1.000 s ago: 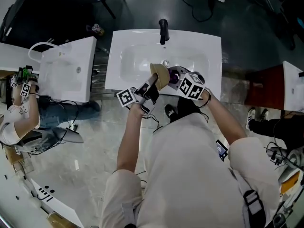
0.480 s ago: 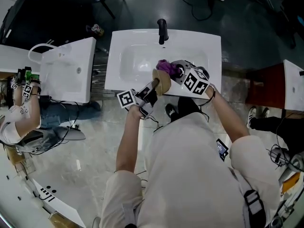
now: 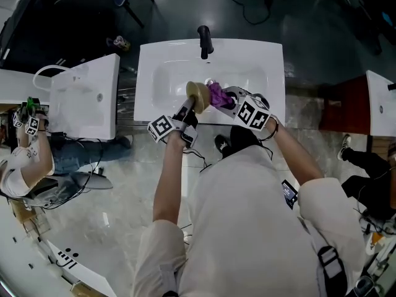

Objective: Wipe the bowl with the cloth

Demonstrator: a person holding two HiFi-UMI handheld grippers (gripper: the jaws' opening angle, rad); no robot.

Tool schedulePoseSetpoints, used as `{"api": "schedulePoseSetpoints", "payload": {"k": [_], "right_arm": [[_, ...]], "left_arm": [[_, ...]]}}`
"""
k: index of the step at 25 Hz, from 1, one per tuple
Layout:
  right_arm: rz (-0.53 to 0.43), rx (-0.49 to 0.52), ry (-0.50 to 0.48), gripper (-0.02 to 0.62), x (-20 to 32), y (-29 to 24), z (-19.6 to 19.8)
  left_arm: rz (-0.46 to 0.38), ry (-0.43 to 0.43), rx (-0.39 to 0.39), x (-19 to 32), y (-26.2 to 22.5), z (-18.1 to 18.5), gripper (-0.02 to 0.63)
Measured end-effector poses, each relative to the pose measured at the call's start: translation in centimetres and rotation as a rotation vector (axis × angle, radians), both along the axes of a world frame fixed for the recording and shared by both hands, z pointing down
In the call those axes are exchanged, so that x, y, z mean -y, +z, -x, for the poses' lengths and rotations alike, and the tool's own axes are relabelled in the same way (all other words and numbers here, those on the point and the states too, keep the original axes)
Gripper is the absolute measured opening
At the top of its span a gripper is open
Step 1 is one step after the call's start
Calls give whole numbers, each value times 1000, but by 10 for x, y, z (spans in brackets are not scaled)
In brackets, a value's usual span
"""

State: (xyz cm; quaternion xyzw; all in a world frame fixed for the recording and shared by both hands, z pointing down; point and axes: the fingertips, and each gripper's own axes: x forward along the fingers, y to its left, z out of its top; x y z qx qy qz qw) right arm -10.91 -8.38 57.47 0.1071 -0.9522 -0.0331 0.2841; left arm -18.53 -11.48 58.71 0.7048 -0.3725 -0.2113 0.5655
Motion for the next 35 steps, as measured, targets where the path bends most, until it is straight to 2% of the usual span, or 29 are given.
{"api": "schedulePoseSetpoints", "payload": {"k": [3, 7, 10, 14, 17, 20, 23, 25, 28, 30, 32, 35], "right_arm": [[12, 8, 10, 118, -3, -1, -2], [21, 13, 17, 115, -4, -6, -5], [28, 22, -15, 112, -15, -11, -3], [24, 56, -55, 112, -27, -26, 9], [23, 80, -62, 112, -24, -37, 21], [3, 64, -51, 110, -16, -40, 27], [-11, 74, -26, 110, -4, -43, 33], [-33, 108, 4, 110, 7, -51, 38], [-120, 178, 74, 110, 27, -72, 39], [-226, 165, 100, 110, 36, -81, 35], [-329, 94, 63, 110, 34, -77, 32], [-360, -63, -31, 110, 20, -46, 27]], "left_arm": [[39, -35, 138, 4, 11, 8, 20], [57, -97, 202, 10, 14, 15, 21], [88, -162, 246, 13, 21, 27, 17], [85, -175, 396, 13, 27, 34, 17], [50, -163, 535, 12, 24, 31, 17], [-1, -139, 689, 11, 18, 26, 17], [-98, -34, 841, 8, 8, 4, 17], [-147, 41, 900, 2, 5, -15, 17], [-138, 87, 891, -8, 9, -34, 17], [-97, 88, 865, -13, 17, -39, 17], [-47, 65, 813, -17, 23, -37, 17], [-4, 14, 747, -16, 22, -28, 17]]}}
